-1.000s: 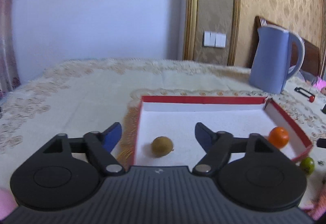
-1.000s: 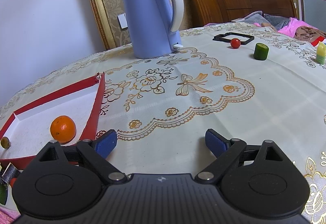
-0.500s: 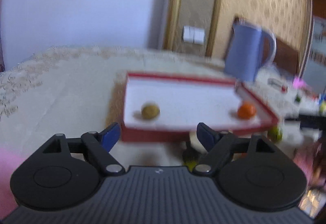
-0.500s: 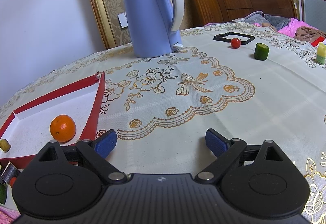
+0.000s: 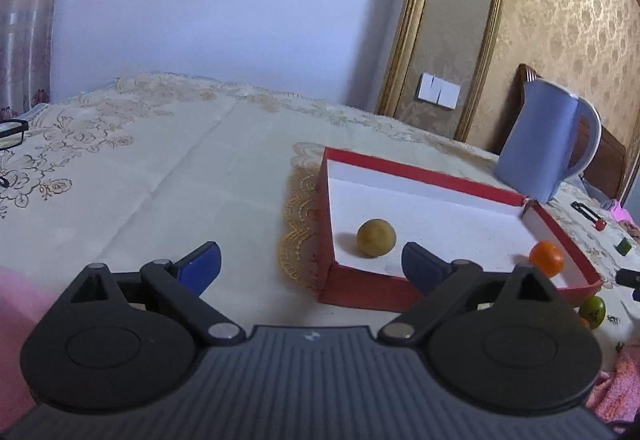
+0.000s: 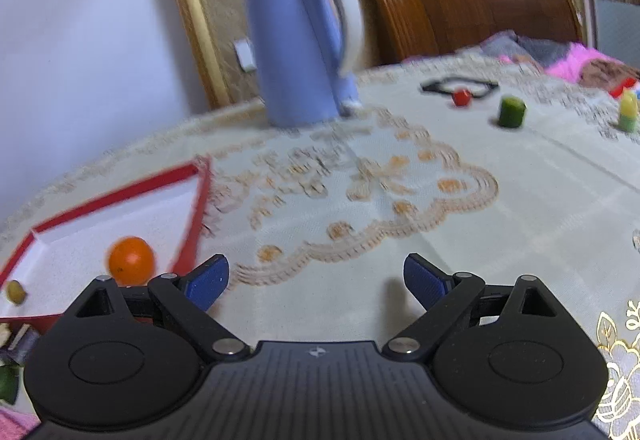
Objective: Organize fruits
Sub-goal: 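Grasp the green tomato with the right gripper, then place the green tomato in the tray beside the orange, open right gripper, then grasp a second yellow-brown fruit with the left gripper, then drop the yellow-brown fruit into the tray by opening the left gripper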
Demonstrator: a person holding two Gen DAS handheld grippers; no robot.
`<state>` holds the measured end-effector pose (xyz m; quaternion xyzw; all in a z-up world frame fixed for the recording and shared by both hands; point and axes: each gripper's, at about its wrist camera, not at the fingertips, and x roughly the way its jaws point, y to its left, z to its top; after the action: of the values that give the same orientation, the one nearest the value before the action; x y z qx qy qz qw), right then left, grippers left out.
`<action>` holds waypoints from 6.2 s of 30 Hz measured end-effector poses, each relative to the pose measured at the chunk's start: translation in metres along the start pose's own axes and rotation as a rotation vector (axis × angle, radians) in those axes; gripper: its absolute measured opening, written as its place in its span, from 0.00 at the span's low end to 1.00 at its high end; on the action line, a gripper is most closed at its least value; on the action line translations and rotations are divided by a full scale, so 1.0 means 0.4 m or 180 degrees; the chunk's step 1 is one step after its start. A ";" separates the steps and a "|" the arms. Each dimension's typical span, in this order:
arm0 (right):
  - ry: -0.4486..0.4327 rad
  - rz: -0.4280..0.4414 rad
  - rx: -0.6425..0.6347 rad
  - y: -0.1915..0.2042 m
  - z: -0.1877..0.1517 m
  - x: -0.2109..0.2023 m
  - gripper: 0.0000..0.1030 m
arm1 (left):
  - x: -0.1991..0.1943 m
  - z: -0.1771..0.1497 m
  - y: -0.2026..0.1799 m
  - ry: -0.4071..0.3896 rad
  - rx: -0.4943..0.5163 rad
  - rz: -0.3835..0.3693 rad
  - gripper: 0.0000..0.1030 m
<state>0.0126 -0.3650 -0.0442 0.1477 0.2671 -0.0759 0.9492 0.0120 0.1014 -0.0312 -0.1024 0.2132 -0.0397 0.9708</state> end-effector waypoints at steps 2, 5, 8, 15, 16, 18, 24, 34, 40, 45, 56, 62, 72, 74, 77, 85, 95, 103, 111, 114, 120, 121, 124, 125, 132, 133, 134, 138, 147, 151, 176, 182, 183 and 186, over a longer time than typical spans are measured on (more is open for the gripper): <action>-0.0035 0.0149 -0.0202 0.019 -0.008 -0.027 0.92 | -0.004 -0.001 0.007 -0.0034 -0.0055 -0.0021 0.99; -0.0030 0.0267 -0.0550 0.071 -0.032 -0.073 0.92 | 0.005 0.006 0.020 0.0082 -0.0241 0.0006 1.00; 0.0031 0.0457 -0.0747 0.114 -0.056 -0.102 0.92 | 0.007 0.007 0.045 0.0107 -0.0471 -0.0065 1.00; 0.0133 0.0616 -0.0926 0.190 -0.079 -0.095 0.80 | 0.013 0.008 0.065 0.0167 -0.0637 -0.0090 1.00; 0.0156 0.0617 -0.0953 0.197 -0.081 -0.088 0.76 | 0.015 0.009 0.065 0.0181 -0.0637 -0.0098 1.00; 0.0239 0.0610 -0.0995 0.212 -0.087 -0.073 0.59 | 0.017 0.008 0.065 0.0198 -0.0649 -0.0090 1.00; 0.0413 0.0659 -0.1038 0.230 -0.089 -0.031 0.38 | 0.017 0.005 0.074 0.0194 -0.0742 -0.0107 1.00; 0.0274 0.0671 -0.1011 0.225 -0.093 -0.050 0.33 | 0.018 0.005 0.079 0.0195 -0.0779 -0.0127 1.00; -0.0055 0.0761 -0.1275 0.291 -0.042 -0.091 0.33 | 0.019 0.005 0.079 0.0201 -0.0776 -0.0132 1.00; 0.0061 0.0804 -0.1416 0.369 0.026 -0.005 0.33 | 0.019 0.004 0.080 0.0200 -0.0784 -0.0138 1.00; 0.0621 0.0736 -0.1554 0.459 0.017 0.185 0.33 | 0.019 0.004 0.079 0.0191 -0.0791 -0.0140 1.00; 0.0608 0.0687 -0.1681 0.475 0.009 0.191 0.33 | 0.019 0.003 0.080 0.0189 -0.0789 -0.0139 1.00; 0.0038 0.0550 -0.1485 0.362 0.017 0.027 0.57 | 0.019 0.004 0.077 0.0194 -0.0779 -0.0135 1.00; -0.0098 0.0304 -0.1371 0.310 0.010 -0.008 0.57 | 0.019 0.004 0.078 0.0194 -0.0781 -0.0135 1.00; -0.0114 -0.0113 -0.1065 0.220 0.007 -0.010 0.63 | 0.020 0.004 0.078 0.0194 -0.0778 -0.0133 1.00; -0.0126 -0.0376 -0.0412 0.104 0.013 0.021 0.74 | 0.021 0.003 0.074 0.0195 -0.0758 -0.0120 1.00; 0.0316 -0.0553 -0.0422 0.078 0.000 0.067 0.80 | 0.013 0.001 0.081 0.0160 -0.0807 -0.0151 1.00; 0.0307 -0.0405 -0.0252 0.054 0.005 0.067 0.84 | -0.097 -0.019 0.027 0.0164 -0.0261 -0.0281 1.00; 0.0303 -0.0368 -0.0217 0.050 0.006 0.067 0.86 | -0.136 -0.040 -0.026 0.0208 0.0237 -0.0335 1.00; 0.0303 -0.0366 -0.0216 0.049 0.006 0.067 0.86 | -0.113 -0.053 -0.047 0.0345 0.0423 -0.0288 1.00; 0.0299 -0.0354 -0.0202 0.049 0.006 0.067 0.86 | -0.095 -0.069 -0.064 0.0359 0.0719 -0.0020 1.00; 0.0299 -0.0354 -0.0202 0.049 0.006 0.067 0.86 | -0.090 -0.067 -0.064 0.0364 0.0736 0.0021 1.00; 0.0297 -0.0349 -0.0196 0.049 0.006 0.067 0.86 | -0.070 -0.069 -0.070 0.0443 0.0889 0.0102 1.00; 0.0297 -0.0347 -0.0194 0.049 0.006 0.067 0.86 | -0.061 -0.073 -0.076 0.0504 0.0962 0.0138 0.98; 0.0291 -0.0331 -0.0174 0.047 0.007 0.066 0.87 | -0.063 -0.084 -0.087 0.0506 0.0998 0.0019 0.68; 0.0291 -0.0330 -0.0174 0.047 0.007 0.066 0.87 | -0.067 -0.086 -0.091 0.0486 0.1009 0.0002 0.60; 0.0291 -0.0329 -0.0173 0.047 0.007 0.066 0.87 | -0.070 -0.088 -0.095 0.0472 0.1035 -0.0007 0.53; 0.0287 -0.0322 -0.0164 0.046 0.007 0.065 0.87 | -0.072 -0.088 -0.116 0.0531 0.1088 -0.0184 0.24; 0.0280 -0.0307 -0.0142 0.045 0.007 0.064 0.87 | -0.092 -0.051 -0.127 0.0196 0.0960 -0.0109 0.24; 0.0279 -0.0304 -0.0140 0.045 0.007 0.064 0.87 | -0.070 0.019 -0.132 0.0073 0.0781 -0.0262 0.24; 0.0274 -0.0288 -0.0125 0.043 0.007 0.064 0.87 | 0.172 0.069 -0.216 0.0403 0.0749 -0.0241 0.42; 0.0270 -0.0278 -0.0112 0.043 0.007 0.064 0.87 | 0.062 0.081 -0.154 -0.0040 0.0525 -0.0069 0.64; 0.0269 -0.0277 -0.0110 0.044 0.007 0.064 0.87 | 0.050 0.074 -0.148 -0.0082 0.0566 0.0021 0.65; 0.0267 -0.0271 -0.0104 0.042 0.007 0.064 0.87 | 0.029 0.047 -0.130 -0.0117 0.0653 0.0204 0.79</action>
<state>0.0393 -0.3518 -0.0513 0.1236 0.3140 -0.1055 0.9354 0.0286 0.0528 -0.0081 0.0036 0.1933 -0.0283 0.9807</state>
